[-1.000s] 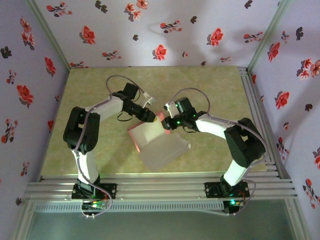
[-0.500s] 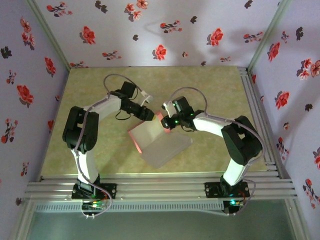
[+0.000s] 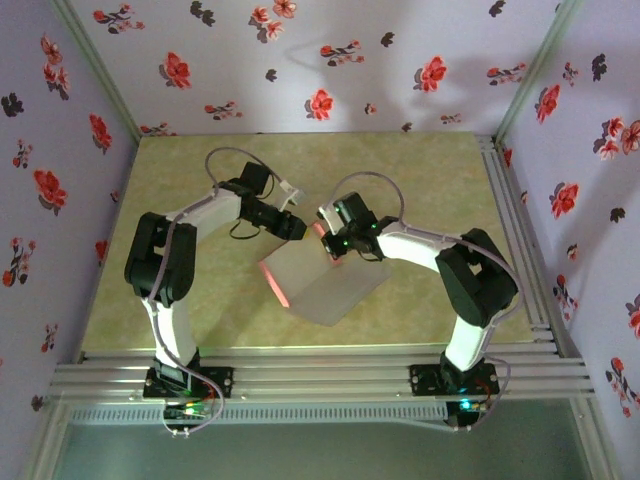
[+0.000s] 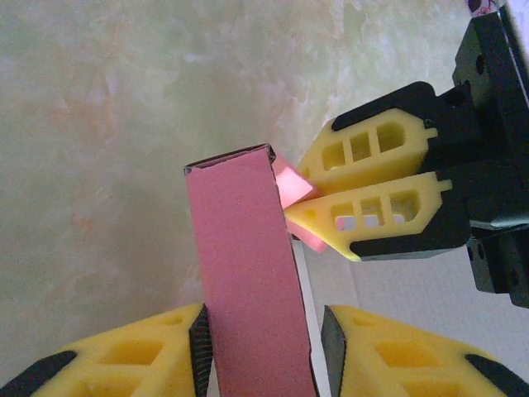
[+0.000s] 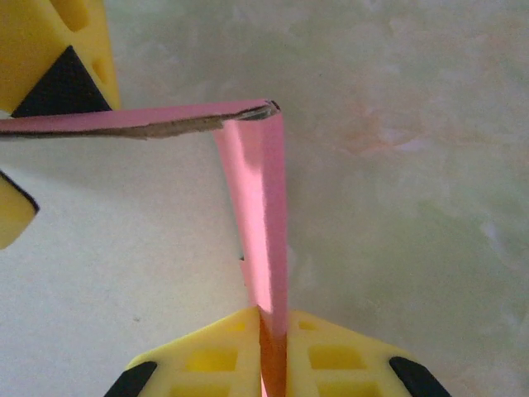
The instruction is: Fold the paper box
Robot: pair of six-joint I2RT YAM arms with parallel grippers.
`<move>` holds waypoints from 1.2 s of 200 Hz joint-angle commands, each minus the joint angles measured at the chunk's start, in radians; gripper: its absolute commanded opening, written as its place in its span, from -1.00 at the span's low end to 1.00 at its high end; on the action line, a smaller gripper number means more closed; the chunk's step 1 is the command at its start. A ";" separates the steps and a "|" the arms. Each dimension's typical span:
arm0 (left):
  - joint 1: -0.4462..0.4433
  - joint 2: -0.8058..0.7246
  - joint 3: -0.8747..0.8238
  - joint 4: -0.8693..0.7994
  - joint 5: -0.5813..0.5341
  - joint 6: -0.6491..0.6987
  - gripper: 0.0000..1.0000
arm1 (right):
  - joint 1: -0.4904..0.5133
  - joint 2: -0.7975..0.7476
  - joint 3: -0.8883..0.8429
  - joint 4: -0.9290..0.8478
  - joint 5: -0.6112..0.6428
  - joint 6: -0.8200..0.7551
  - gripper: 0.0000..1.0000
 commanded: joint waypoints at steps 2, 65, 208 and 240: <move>0.001 -0.004 0.031 0.002 0.027 -0.005 -0.19 | 0.013 0.023 -0.010 -0.139 0.034 -0.019 -0.76; -0.003 -0.086 -0.065 0.151 0.010 -0.138 -0.27 | 0.061 0.054 0.032 -0.215 0.207 -0.010 -0.88; 0.003 -0.557 -0.435 0.291 -0.360 -0.433 -0.14 | 0.160 0.210 0.257 -0.556 0.501 -0.112 -0.93; 0.026 -0.692 -0.570 0.289 -0.451 -0.518 -0.11 | 0.161 0.177 0.270 -0.575 0.384 -0.148 -0.88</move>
